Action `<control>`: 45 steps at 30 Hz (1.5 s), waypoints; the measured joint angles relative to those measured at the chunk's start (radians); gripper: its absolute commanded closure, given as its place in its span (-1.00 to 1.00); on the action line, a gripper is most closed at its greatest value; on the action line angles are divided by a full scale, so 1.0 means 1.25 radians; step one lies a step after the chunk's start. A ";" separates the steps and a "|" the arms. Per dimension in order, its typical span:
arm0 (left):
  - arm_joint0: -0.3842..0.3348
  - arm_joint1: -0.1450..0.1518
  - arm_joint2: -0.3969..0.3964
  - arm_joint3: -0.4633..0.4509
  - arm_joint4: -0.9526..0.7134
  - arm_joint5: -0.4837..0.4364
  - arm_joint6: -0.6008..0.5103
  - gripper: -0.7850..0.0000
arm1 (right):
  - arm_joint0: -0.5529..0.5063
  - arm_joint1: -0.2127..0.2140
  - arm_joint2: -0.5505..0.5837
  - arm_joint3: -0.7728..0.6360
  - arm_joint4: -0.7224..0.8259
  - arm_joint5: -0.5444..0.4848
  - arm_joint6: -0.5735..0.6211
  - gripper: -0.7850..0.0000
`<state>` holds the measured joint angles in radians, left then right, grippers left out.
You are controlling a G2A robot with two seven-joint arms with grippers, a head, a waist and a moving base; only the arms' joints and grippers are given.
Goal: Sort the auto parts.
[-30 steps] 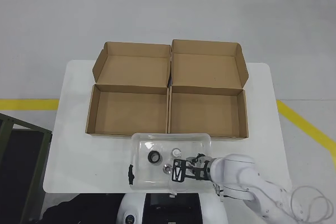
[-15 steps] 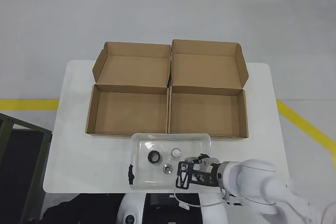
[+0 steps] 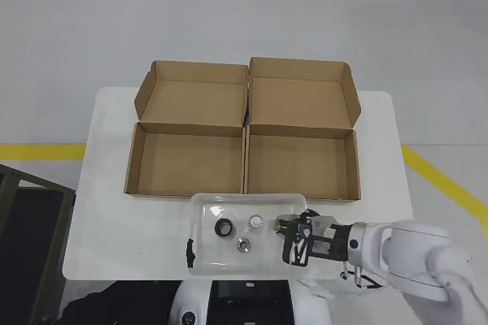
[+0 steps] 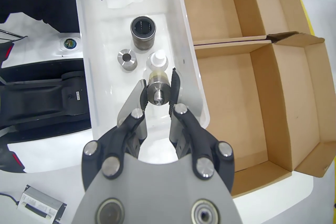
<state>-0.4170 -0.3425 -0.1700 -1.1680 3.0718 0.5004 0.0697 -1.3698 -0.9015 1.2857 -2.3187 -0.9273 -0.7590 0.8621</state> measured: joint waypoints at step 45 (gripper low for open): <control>0.000 0.000 0.000 0.000 0.000 0.000 0.000 -1.00 | 0.257 -0.076 -0.119 0.300 0.068 -0.143 -0.747 1.00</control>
<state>-0.4170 -0.3425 -0.1700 -1.1680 3.0718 0.5004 0.0697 -1.0488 -0.9964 1.1373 -1.9443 -0.8423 -0.9373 -0.0721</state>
